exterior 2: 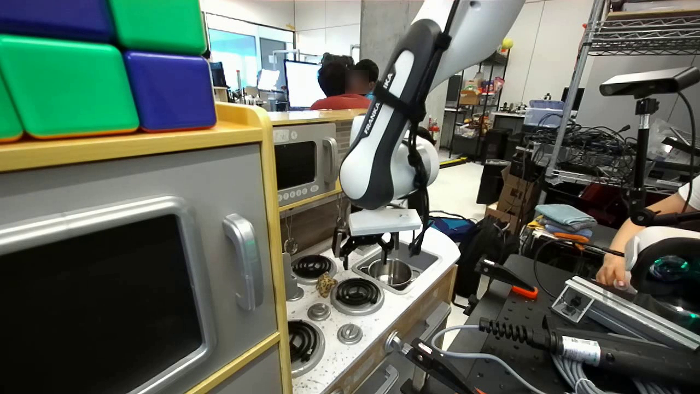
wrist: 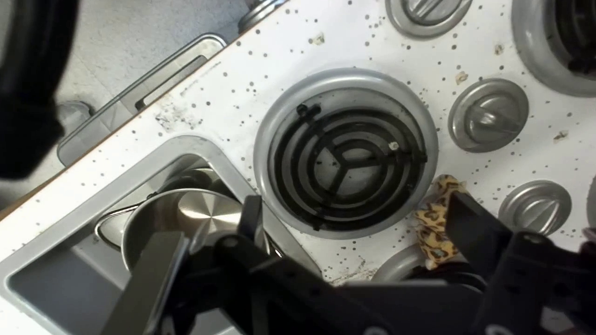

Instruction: Pick the stuffed toy on the stove and put it in the pot

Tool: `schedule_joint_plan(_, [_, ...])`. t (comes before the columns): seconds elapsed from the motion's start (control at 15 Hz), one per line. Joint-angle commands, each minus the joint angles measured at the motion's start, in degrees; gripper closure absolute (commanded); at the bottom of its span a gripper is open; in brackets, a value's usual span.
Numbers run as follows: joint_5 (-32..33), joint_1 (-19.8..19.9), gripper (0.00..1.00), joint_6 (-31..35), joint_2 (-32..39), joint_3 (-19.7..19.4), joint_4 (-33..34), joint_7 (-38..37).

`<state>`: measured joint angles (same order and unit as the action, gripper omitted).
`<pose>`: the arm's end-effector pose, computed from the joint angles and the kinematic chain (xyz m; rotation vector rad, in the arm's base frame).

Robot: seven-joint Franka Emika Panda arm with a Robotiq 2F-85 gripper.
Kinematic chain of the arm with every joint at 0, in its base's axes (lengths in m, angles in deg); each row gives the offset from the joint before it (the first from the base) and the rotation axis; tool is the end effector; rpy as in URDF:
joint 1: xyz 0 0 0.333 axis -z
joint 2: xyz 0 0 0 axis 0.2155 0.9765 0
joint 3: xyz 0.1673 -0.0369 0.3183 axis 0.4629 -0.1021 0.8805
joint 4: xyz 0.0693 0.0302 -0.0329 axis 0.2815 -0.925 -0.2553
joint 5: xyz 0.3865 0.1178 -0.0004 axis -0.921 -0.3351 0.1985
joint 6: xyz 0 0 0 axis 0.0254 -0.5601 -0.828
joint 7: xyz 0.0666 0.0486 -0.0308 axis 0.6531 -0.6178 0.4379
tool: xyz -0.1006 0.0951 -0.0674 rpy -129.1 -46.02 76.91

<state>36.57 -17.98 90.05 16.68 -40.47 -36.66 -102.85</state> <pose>0.6294 -0.0322 0.0460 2.9716 -0.8603 0.1165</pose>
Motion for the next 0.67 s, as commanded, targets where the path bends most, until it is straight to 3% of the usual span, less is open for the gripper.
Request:
schedule_joint_plan(0.0, [-1.52, -4.41, 0.0, 0.96, 8.82, -3.21, 9.74, -5.13])
schedule_joint_plan(0.27, [-1.61, -7.24, 0.0, 0.63, 15.42, -5.03, 17.49, -10.26])
schedule_joint_plan(0.6, [-1.27, -7.89, 0.0, 1.06, 20.73, -5.29, 24.33, -13.69])
